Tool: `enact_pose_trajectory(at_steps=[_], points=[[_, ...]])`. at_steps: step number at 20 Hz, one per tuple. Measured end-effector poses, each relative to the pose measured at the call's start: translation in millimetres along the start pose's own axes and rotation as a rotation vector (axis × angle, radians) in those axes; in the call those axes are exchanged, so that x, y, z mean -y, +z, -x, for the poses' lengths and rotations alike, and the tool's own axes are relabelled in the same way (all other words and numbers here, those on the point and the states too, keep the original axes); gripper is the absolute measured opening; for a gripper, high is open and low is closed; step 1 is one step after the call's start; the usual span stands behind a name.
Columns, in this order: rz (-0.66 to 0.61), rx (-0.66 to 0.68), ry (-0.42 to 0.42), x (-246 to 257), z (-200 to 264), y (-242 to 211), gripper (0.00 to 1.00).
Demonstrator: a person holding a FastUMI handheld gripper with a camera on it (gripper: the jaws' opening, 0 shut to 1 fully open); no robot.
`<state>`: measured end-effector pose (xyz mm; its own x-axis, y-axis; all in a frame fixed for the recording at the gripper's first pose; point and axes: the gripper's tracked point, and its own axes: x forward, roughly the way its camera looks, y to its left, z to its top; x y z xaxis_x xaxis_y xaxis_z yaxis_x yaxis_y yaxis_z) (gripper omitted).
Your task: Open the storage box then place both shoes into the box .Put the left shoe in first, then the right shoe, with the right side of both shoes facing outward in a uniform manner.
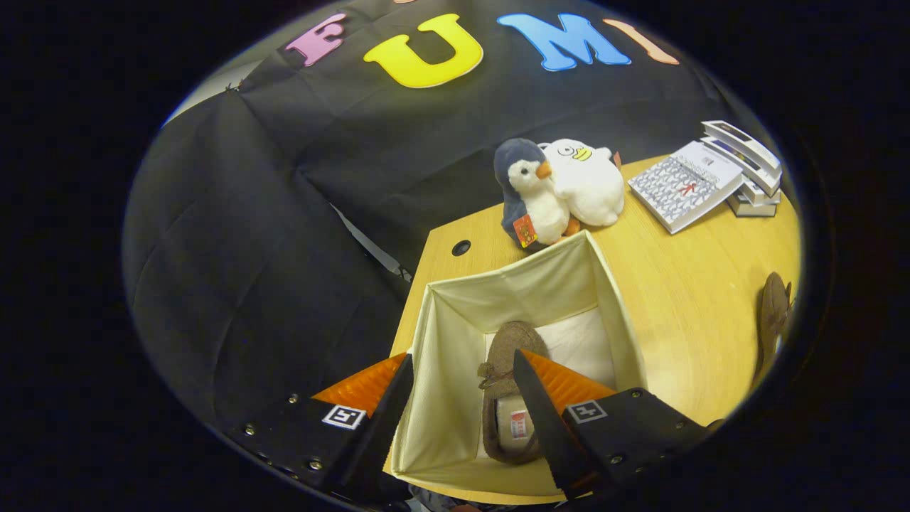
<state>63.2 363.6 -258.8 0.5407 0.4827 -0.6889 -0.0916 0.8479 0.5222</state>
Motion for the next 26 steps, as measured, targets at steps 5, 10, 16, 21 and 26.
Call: enact_pose_trajectory(at_steps=[5,10,16,21,26], points=[[0.170,0.085,-0.001,28.8,46.7,20.3,0.99],[0.231,0.154,-0.056,76.9,94.6,40.5,0.99],[0.204,0.200,-0.165,161.1,141.5,54.5,0.99],[0.190,0.196,-0.238,227.0,168.8,50.4,0.99],[0.205,0.173,-0.313,281.7,187.9,38.5,0.99]])
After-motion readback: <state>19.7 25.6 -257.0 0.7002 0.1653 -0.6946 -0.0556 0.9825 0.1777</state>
